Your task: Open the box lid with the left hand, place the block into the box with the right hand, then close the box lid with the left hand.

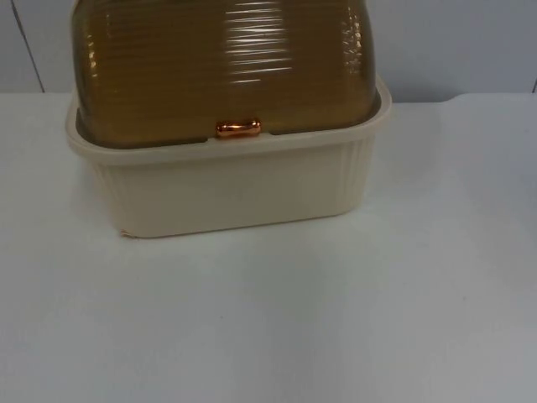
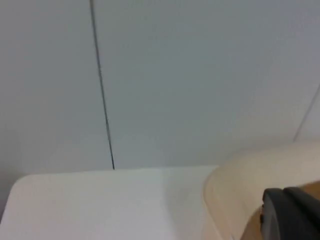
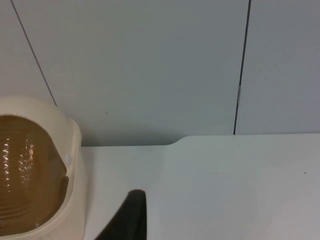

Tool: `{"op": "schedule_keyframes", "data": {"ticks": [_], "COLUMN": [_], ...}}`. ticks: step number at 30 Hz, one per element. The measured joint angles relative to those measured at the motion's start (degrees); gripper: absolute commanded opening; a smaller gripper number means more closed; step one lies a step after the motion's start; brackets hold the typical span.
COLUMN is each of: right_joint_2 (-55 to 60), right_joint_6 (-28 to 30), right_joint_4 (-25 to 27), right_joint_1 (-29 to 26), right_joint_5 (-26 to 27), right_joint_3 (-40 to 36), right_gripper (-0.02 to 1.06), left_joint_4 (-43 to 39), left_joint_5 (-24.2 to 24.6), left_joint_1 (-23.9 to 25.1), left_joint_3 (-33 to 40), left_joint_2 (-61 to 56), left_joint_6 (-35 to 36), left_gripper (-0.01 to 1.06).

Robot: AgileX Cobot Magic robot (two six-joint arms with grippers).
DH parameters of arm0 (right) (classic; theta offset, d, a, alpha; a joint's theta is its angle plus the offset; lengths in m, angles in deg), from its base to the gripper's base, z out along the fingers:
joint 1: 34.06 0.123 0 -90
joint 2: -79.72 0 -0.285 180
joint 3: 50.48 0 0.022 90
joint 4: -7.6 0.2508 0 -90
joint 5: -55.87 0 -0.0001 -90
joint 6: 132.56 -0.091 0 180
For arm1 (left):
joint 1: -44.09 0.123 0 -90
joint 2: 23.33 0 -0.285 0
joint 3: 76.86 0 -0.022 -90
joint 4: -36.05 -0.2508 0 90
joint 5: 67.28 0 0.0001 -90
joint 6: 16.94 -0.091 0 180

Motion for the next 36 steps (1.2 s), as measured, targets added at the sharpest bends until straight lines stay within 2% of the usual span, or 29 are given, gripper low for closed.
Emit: {"op": "schedule_keyframes", "data": {"ticks": [2, 5, 6, 9, 11, 13, 16, 22, 30, 32, 33, 35, 36], "right_joint_2": [0.0, 0.0, 0.0, 0.0, 0.0, 0.0, 0.0, 0.0, 0.0, 0.0, 0.0, 0.0, 0.0], "right_joint_6": [0.0, 0.0, 0.0, 0.0, 0.0, 0.0, 0.0, 0.0, -0.2, -0.2, -0.2, -0.2, -0.2], "right_joint_4": [0.0, 0.0, 0.0, 0.0, 0.0, 0.0, 0.0, 0.0, 0.0, 0.0, 0.0, 0.0, 0.0], "right_joint_1": [0.0, 0.0, 0.0, 0.0, 0.0, 0.0, 0.0, 0.0, 0.0, 0.0, 0.0, 0.0, 0.0], "right_joint_5": [0.0, 0.0, 0.0, 0.0, 0.0, 0.0, 0.0, 0.0, 0.0, 0.0, 0.0, 0.0, 0.0], "right_joint_3": [0.0, 0.0, 0.0, 0.0, 0.0, 0.0, 0.0, 0.0, 0.0, 0.0, 0.0, 0.0, 0.0], "right_gripper": [1.03, 1.03, 1.03, 1.03, 1.03, 1.03, 1.03, 1.03, 1.03, 1.03, 1.03, 1.03, 1.03], "left_joint_4": [-1.4, -9.4, -9.4, -20.3, -20.1, -15.3, -3.4, 4.1, 7.9, 8.2, 8.5, 8.7, 8.9], "left_joint_5": [0.5, -1.8, -1.8, -4.8, -5.8, -7.5, -7.4, -6.1, -7.3, -7.2, -6.9, -6.8, -6.6], "left_joint_1": [0.0, 0.0, 0.0, -0.5, -0.6, -1.2, -2.8, -4.6, -4.7, -4.7, -4.7, -4.7, -4.7], "left_joint_3": [-1.3, -2.4, -2.4, -1.2, -0.2, 2.4, 6.1, 7.1, 7.1, 7.1, 7.1, 7.1, 7.1], "left_joint_2": [0.6, 0.4, 0.4, -0.6, -0.9, -1.6, -1.9, -2.0, -2.0, -2.0, -2.0, -2.0, -2.0], "left_joint_6": [0.8, 2.3, 2.3, 5.9, 6.1, 4.3, -2.3, -10.4, -10.5, -10.5, -10.6, -10.9, -10.9], "left_gripper": [0.00, 0.00, 0.00, 0.00, 0.00, 0.00, 0.00, 0.00, 0.00, 0.05, 0.14, 0.43, 0.43]}}
